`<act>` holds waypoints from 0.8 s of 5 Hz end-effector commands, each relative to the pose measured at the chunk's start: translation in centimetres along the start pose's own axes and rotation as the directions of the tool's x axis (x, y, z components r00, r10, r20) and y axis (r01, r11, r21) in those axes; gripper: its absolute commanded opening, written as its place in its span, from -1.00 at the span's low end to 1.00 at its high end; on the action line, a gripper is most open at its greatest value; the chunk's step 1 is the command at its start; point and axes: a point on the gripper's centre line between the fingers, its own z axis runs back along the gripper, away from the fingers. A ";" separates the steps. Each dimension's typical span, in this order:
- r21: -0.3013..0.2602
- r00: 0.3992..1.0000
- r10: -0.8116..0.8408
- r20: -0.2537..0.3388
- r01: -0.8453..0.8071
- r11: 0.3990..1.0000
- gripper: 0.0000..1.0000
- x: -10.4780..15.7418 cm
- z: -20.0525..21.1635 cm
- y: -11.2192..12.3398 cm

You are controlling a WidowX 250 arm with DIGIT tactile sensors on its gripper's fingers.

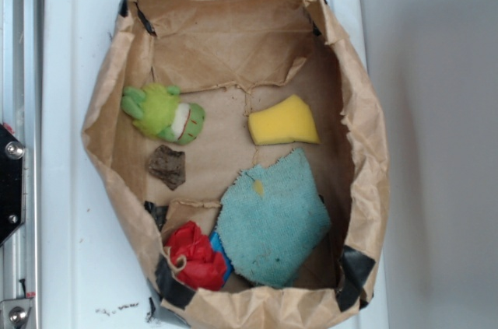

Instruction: Grab the green sponge.

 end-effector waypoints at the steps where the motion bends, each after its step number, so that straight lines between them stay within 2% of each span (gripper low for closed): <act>1: 0.000 1.000 0.000 0.000 0.000 1.000 1.00 0.0 0.0 0.0; 3: 0.028 0.995 0.026 0.091 -0.029 0.999 1.00 6.6 -3.1 -0.5; 4: 0.029 0.995 0.028 0.101 -0.031 0.999 1.00 8.8 -4.1 0.3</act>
